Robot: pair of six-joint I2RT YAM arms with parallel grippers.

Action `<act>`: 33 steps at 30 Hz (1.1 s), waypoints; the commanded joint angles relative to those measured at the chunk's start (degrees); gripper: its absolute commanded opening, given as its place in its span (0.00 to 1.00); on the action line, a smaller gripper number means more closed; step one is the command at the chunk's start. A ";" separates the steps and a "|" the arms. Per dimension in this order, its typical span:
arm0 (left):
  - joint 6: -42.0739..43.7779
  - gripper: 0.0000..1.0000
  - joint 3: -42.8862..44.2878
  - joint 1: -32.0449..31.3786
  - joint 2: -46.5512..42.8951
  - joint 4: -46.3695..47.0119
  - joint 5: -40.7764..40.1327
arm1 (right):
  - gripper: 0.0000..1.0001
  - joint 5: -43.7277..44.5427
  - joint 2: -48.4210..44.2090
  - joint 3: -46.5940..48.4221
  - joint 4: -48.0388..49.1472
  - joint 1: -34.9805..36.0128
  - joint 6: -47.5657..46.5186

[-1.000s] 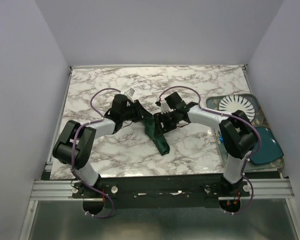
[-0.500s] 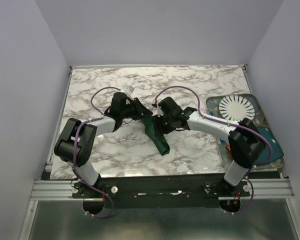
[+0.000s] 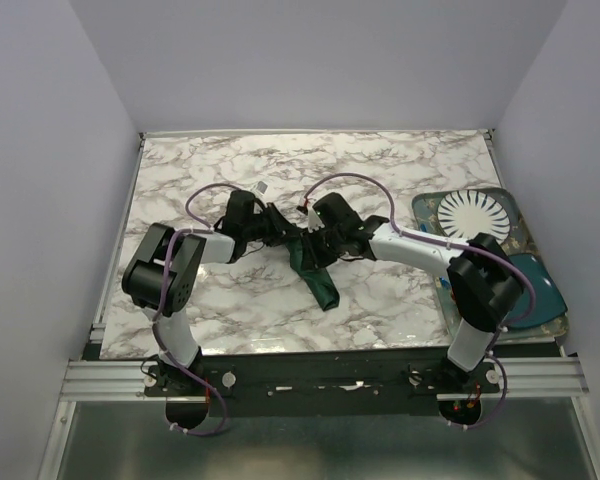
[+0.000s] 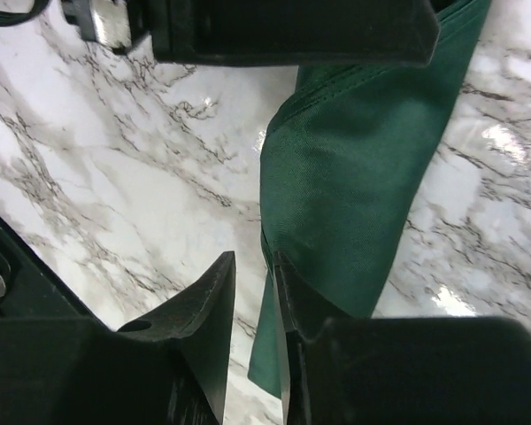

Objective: Fold the napkin, place the utensils inside, and roll it up
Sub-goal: Roll the napkin with the utensil

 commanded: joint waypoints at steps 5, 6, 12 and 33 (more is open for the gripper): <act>1.98 0.21 1.59 1.57 2.56 -0.08 -2.24 | 0.29 -6.26 4.91 -3.98 4.93 -0.12 1.07; 2.24 0.21 2.29 1.66 3.08 -0.96 -2.16 | 0.29 -6.44 4.91 -4.07 4.93 -0.12 1.07; 2.59 0.26 2.30 1.40 -0.24 -2.36 -2.07 | 0.29 -7.31 0.88 -3.37 4.31 -0.12 0.80; 10.07 0.50 -6.92 -0.53 -19.68 -23.39 -3.92 | 0.68 1.30 -6.95 -1.61 -5.36 -4.43 -1.04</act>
